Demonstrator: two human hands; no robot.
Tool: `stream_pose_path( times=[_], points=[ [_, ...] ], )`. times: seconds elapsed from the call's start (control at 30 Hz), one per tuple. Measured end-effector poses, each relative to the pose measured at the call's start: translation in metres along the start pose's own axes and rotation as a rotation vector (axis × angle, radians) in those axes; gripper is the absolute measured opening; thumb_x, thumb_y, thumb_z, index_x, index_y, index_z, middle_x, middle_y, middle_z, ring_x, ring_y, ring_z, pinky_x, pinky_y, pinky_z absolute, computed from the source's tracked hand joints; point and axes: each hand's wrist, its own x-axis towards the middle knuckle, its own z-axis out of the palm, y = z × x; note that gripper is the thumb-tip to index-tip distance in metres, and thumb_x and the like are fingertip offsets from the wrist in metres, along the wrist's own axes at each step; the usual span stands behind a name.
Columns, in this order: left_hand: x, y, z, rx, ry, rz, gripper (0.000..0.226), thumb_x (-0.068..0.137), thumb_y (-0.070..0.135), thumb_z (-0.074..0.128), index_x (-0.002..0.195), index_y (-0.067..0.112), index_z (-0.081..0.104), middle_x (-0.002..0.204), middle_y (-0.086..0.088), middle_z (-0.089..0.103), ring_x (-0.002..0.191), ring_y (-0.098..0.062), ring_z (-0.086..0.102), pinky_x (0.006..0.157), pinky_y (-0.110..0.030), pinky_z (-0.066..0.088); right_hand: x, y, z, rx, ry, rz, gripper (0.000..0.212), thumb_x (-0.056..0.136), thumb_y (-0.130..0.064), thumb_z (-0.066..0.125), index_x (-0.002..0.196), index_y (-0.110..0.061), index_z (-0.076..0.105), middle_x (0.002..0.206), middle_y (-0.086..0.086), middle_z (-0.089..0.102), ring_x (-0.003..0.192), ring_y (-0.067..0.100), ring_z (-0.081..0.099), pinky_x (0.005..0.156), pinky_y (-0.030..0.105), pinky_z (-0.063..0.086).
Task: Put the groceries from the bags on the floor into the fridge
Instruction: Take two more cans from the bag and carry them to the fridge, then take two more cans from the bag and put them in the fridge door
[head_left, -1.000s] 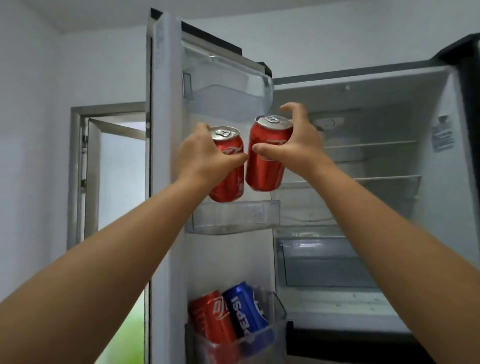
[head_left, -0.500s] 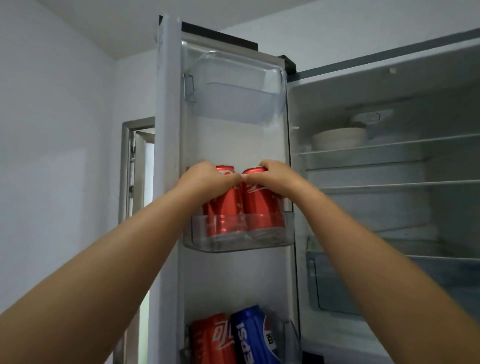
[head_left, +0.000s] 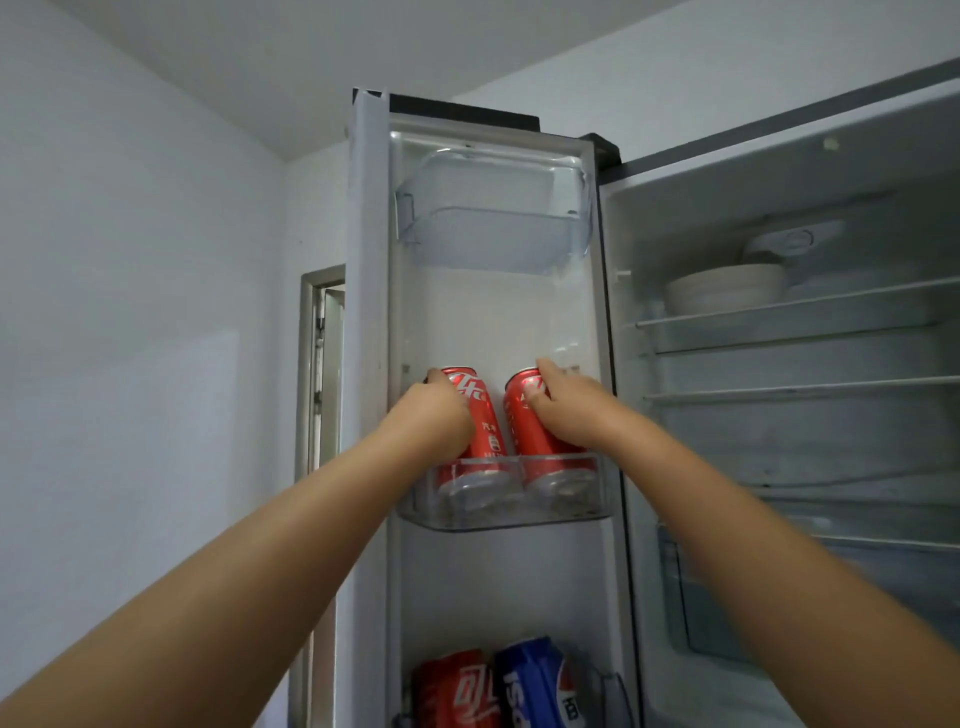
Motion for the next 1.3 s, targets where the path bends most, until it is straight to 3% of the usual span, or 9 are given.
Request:
stream_pose_path(
  times=[0.27,0.37,0.47,0.63,0.9,1.03,1.3],
  points=[
    [-0.068,-0.023,-0.005,0.12,0.235,0.133,0.032,0.095,0.017,0.042,0.121,0.003,0.054,0.125,-0.02,0.057,0.115,-0.034,0.053,0.093,-0.036,0.043,-0.053,-0.002,0.0,-0.012,0.155,-0.226,0.037,0.09,-0.025,0.048,0.116,-0.001,0.059,0.126,0.022,0.055,0.116,0.034,0.05,0.097,0.035,0.04],
    [-0.107,-0.042,-0.007,0.244,0.302,0.161,0.031,0.095,0.017,0.041,0.117,0.006,0.06,0.12,-0.014,0.06,0.11,-0.032,0.055,0.086,-0.035,0.045,-0.088,-0.018,0.015,0.107,0.218,-0.339,0.034,0.088,-0.021,0.052,0.112,0.002,0.061,0.124,0.02,0.058,0.115,0.034,0.052,0.098,0.036,0.038],
    [-0.144,-0.069,-0.018,0.355,0.278,0.087,0.03,0.095,0.017,0.041,0.114,0.006,0.062,0.115,-0.011,0.061,0.106,-0.029,0.057,0.075,-0.031,0.042,-0.12,-0.041,0.035,0.188,0.213,-0.411,0.038,0.085,-0.02,0.054,0.113,0.005,0.061,0.13,0.023,0.053,0.125,0.036,0.045,0.109,0.041,0.029],
    [-0.208,-0.139,-0.034,0.444,0.152,-0.147,0.029,0.094,0.014,0.041,0.115,0.005,0.059,0.115,-0.012,0.06,0.106,-0.029,0.056,0.071,-0.029,0.037,-0.171,-0.103,0.071,0.374,-0.007,-0.489,0.035,0.089,-0.013,0.053,0.121,0.0,0.057,0.134,0.015,0.052,0.128,0.026,0.043,0.106,0.026,0.029],
    [-0.39,-0.29,-0.063,0.425,-0.086,-0.507,0.03,0.093,0.013,0.043,0.118,0.006,0.058,0.119,-0.012,0.061,0.106,-0.029,0.058,0.08,-0.034,0.046,-0.325,-0.258,0.152,0.477,-0.427,-0.64,0.034,0.092,-0.014,0.047,0.123,-0.005,0.056,0.133,0.011,0.055,0.125,0.022,0.048,0.103,0.026,0.032],
    [-0.487,-0.351,-0.086,0.478,-0.231,-0.566,0.03,0.095,0.013,0.041,0.119,0.007,0.057,0.119,-0.011,0.06,0.099,-0.025,0.057,0.077,-0.034,0.045,-0.421,-0.327,0.189,0.466,-0.631,-0.646,0.034,0.092,-0.014,0.047,0.123,-0.005,0.056,0.133,0.011,0.055,0.123,0.023,0.049,0.103,0.029,0.036],
    [-0.609,-0.463,-0.083,0.497,-0.488,-0.616,0.034,0.096,0.016,0.038,0.126,0.009,0.053,0.127,-0.01,0.055,0.115,-0.027,0.054,0.089,-0.036,0.046,-0.557,-0.404,0.272,0.387,-1.012,-0.614,0.034,0.093,-0.015,0.046,0.124,-0.006,0.055,0.133,0.01,0.055,0.124,0.023,0.048,0.106,0.03,0.034]
  ],
)
